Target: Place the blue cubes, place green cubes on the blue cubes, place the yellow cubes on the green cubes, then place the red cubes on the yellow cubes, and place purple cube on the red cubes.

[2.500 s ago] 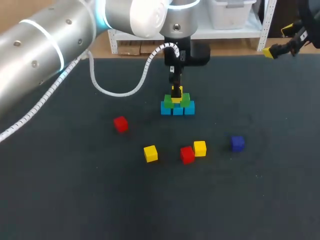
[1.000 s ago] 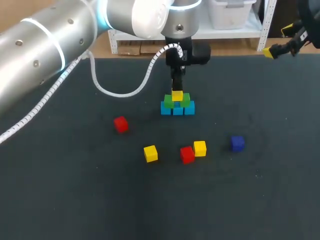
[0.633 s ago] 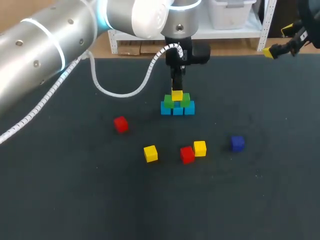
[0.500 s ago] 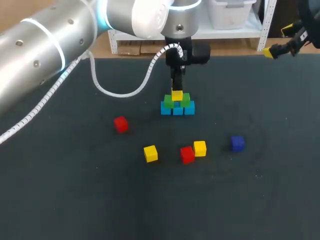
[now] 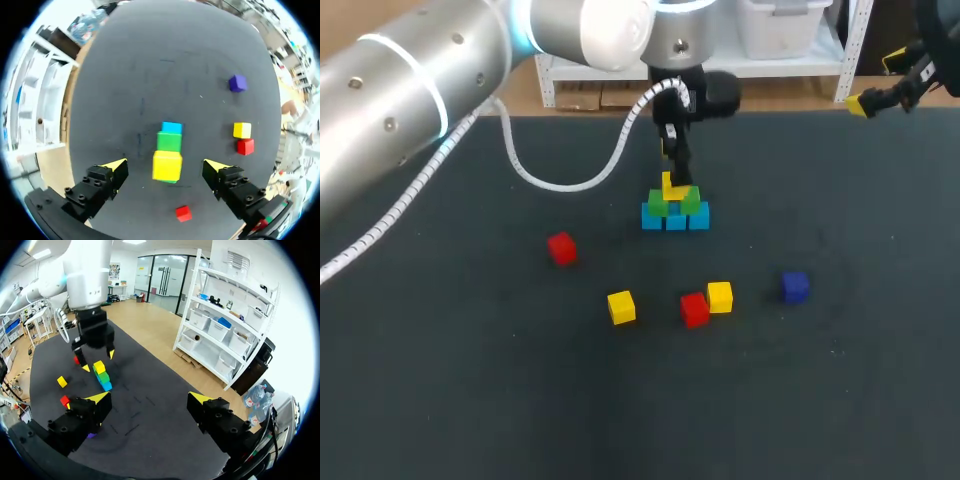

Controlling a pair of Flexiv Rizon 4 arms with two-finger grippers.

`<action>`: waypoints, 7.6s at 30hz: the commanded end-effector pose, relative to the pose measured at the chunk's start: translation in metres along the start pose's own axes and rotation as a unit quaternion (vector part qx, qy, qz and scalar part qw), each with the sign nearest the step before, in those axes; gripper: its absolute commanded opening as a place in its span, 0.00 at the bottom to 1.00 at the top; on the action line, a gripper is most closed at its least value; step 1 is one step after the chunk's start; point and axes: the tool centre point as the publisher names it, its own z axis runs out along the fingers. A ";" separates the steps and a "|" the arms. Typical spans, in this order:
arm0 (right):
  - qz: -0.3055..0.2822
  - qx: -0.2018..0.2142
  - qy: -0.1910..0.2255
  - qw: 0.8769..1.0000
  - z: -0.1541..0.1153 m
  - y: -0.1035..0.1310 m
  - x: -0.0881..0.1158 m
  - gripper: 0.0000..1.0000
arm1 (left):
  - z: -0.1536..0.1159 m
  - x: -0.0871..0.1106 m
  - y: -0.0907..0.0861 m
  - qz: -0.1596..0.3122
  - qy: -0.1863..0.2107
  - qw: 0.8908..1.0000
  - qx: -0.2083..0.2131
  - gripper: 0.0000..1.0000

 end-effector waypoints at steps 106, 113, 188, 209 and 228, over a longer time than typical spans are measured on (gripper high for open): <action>0.000 0.002 0.000 1.000 0.000 0.001 0.000 1.00 | 0.044 0.126 -0.093 -0.034 -0.025 0.999 -0.033 0.00; 0.000 0.002 0.000 1.000 0.000 0.001 0.000 1.00 | 0.023 0.116 -0.056 -0.026 -0.027 0.997 -0.074 0.00; 0.000 0.002 0.000 1.000 0.000 0.001 0.000 1.00 | 0.017 0.045 -0.003 0.061 -0.037 0.997 -0.031 0.00; 0.000 0.002 0.000 1.000 0.000 0.001 0.000 1.00 | 0.021 0.043 -0.002 0.061 -0.034 0.997 -0.031 0.00; 0.000 0.002 0.000 1.000 0.000 0.001 0.000 1.00 | 0.021 0.041 -0.003 0.059 -0.032 0.997 -0.029 0.10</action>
